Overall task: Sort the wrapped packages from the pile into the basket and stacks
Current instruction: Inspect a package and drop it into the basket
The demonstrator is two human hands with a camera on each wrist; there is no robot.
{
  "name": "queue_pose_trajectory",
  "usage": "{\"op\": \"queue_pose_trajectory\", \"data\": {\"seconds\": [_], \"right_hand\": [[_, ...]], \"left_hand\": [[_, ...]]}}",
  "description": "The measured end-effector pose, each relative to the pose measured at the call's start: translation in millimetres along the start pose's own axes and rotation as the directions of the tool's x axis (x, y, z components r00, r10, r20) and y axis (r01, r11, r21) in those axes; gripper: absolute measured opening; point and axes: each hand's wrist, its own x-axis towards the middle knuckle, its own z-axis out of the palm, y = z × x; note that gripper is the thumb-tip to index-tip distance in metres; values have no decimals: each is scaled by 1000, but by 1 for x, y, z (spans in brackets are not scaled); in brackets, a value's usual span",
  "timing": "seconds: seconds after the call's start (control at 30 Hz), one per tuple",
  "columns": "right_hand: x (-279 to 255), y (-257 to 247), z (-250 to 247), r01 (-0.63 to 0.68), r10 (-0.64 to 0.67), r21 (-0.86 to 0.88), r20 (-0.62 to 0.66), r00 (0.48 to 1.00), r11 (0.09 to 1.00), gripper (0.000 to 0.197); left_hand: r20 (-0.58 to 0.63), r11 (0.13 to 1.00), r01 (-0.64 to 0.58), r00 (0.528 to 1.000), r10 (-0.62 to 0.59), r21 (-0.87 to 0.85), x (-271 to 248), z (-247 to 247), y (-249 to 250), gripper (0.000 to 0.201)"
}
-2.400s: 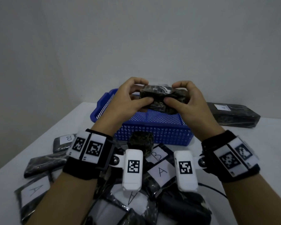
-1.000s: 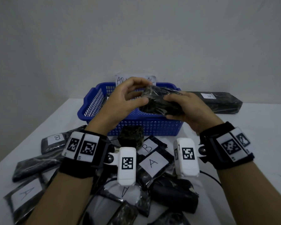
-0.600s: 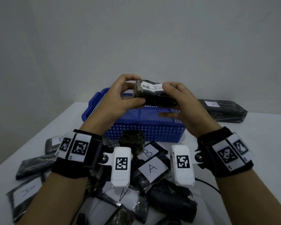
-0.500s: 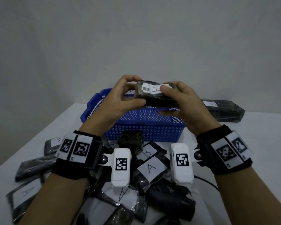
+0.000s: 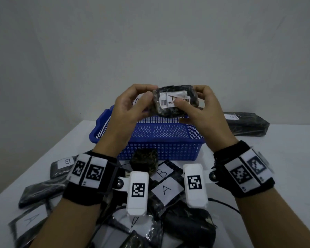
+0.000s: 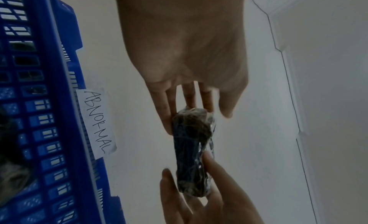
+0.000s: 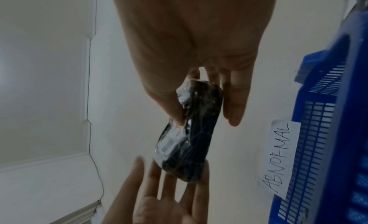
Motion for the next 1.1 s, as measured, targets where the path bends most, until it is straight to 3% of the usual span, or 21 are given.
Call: {"op": "queue_pose_trajectory", "data": {"seconds": [0.13, 0.27, 0.33, 0.4, 0.5, 0.6, 0.67, 0.73, 0.83, 0.9, 0.97, 1.1], "right_hand": [[-1, -1, 0, 19, -19, -103, 8, 1000, 994, 52], [-2, -6, -1, 13, 22, -168, 207, 978, 986, 111], [-1, -6, 3, 72, -20, -224, 228, 973, 972, 120], [4, -7, 8, 135, -87, -246, 196, 977, 960, 112], [6, -8, 15, 273, -248, -250, 129, 960, 929, 84], [6, -4, 17, 363, -346, -220, 113, 931, 905, 69], [7, 2, 18, 329, -285, -218, 208, 936, 919, 77], [8, 7, 16, 338, -242, -276, 329, 913, 900, 96], [6, 1, 11, 295, -176, -248, 410, 895, 923, 114], [3, -7, 12, 129, -92, -106, 300, 950, 986, 99], [4, -11, 16, 24, -11, -69, 186, 983, 997, 89], [7, -5, 19, 71, -57, -124, 117, 992, 990, 56]], "left_hand": [[-5, 999, -36, 999, 36, 20, 1, -1, 5, 24], [-45, 996, -19, 999, 23, 84, 2, -2, 6, 41], [-33, 998, 19, 999, -17, 60, 1, 0, 9, 27], [-47, 998, 60, 997, -61, -22, 2, -1, 13, 23], [-88, 988, 113, 989, -122, -102, 3, -6, 16, 29], [-48, 968, 209, 975, -217, -139, 3, -7, 11, 33], [21, 951, 284, 959, -284, -121, 0, -6, 5, 37], [61, 951, 304, 952, -301, -59, -1, -7, 1, 28], [37, 958, 285, 958, -284, -35, -1, -7, 1, 12], [1, 970, 243, 970, -243, -18, -1, -6, 0, 18], [-30, 983, 181, 983, -181, 2, 0, -5, -1, 21], [49, 992, 120, 991, -122, 30, 0, -3, -2, 19]]}}
